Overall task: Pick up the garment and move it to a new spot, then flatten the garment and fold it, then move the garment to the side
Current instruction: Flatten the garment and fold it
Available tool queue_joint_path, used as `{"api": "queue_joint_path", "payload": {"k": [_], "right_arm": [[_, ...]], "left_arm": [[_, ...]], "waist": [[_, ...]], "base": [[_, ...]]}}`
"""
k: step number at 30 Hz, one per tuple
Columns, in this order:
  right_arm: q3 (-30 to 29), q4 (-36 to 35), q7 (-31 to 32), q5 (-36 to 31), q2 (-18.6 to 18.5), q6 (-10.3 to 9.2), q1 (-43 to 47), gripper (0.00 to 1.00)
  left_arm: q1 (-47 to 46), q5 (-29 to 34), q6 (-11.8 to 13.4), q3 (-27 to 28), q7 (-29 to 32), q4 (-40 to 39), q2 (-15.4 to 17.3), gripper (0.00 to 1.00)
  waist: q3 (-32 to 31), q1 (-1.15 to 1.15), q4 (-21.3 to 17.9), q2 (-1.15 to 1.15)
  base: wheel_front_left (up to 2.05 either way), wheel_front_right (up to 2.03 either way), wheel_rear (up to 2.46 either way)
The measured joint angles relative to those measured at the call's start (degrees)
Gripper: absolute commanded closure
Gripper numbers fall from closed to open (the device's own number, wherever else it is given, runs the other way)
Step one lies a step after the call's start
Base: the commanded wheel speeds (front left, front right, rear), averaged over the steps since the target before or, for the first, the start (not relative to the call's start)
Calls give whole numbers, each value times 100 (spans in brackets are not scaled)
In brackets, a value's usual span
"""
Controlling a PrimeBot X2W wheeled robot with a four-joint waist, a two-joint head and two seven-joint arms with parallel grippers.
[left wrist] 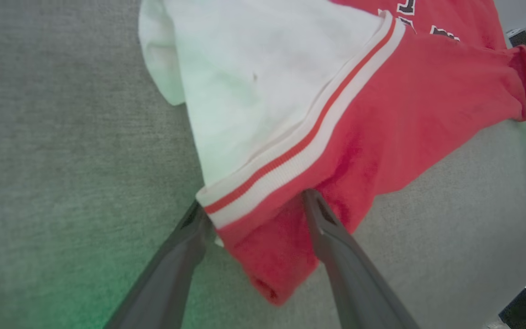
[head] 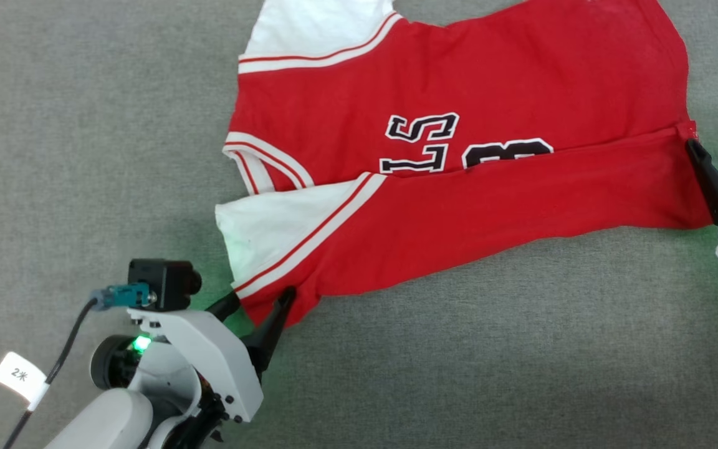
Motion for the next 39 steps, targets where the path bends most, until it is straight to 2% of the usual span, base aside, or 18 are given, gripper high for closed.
{"api": "queue_joint_path", "payload": {"k": [3, 4, 5, 6, 9, 16, 22, 25, 26, 27, 28, 34, 39], "right_arm": [[-24, -27, 36, -7, -7, 0, 1, 0], [-25, -43, 59, -8, -12, 0, 5, 0], [-27, -62, 91, -8, -19, 0, 7, 0], [-27, -79, 120, -9, -34, 0, 10, 0], [-15, -99, 337, -18, -111, 0, 26, 0], [271, -192, 1410, 49, -401, 0, 96, 0], [359, -148, 2303, 57, -488, 0, -13, 0], [320, -74, 2507, 14, -472, 0, -108, 0], [320, -53, 2562, 9, -468, 0, -122, 7], [311, -40, 2587, 9, -461, 0, -138, 66], [282, -21, 2594, 10, -457, 0, -146, 98], [203, -88, 2573, 56, -381, 1, -54, 100], [109, -320, 2533, 112, -401, 0, 355, 100]], "left_arm": [[-32, -49, -68, -3, -1, 89, -45, 0], [-65, -62, -100, -20, 25, 109, -42, 52], [-86, -85, -123, -19, 49, 129, -52, 79], [-90, -122, -142, -14, 49, 147, -63, 100], [-94, -141, -198, -35, 46, 242, -104, 100], [-96, -159, -277, -140, -5, 357, -242, 100], [-152, -143, -370, -215, -56, 436, -347, 100], [-214, -105, -438, -256, -81, 505, -368, 100], [-232, -98, -461, -263, -89, 532, -382, 100], [-248, -97, -471, -270, -111, 558, -397, 100], [-261, -97, -493, -277, -119, 588, -421, 100], [-330, -90, -577, -291, -200, 730, -458, 100], [-190, -247, -669, -205, -203, 683, -363, 100]], "waist": [[39, 0, -65, 0], [47, 0, -82, 0], [52, 0, -97, 0], [52, 0, -107, 0], [23, 0, -107, 0], [-48, 0, -10, 0], [-41, 0, 102, 0], [-20, 0, 159, 0], [-15, 0, 178, 0], [-11, 0, 197, 0], [-7, 0, 212, 0], [-79, 0, 257, 0], [-250, 0, 237, 0]], "base": [[0, 0, 0], [0, 0, 0], [0, 0, 0], [0, 0, 0], [0, 0, 0], [0, 0, 0], [0, 0, 0], [0, 0, 0], [0, 0, 0], [0, 0, 0], [0, 0, 0], [0, 0, 0], [0, 0, 0]]}}
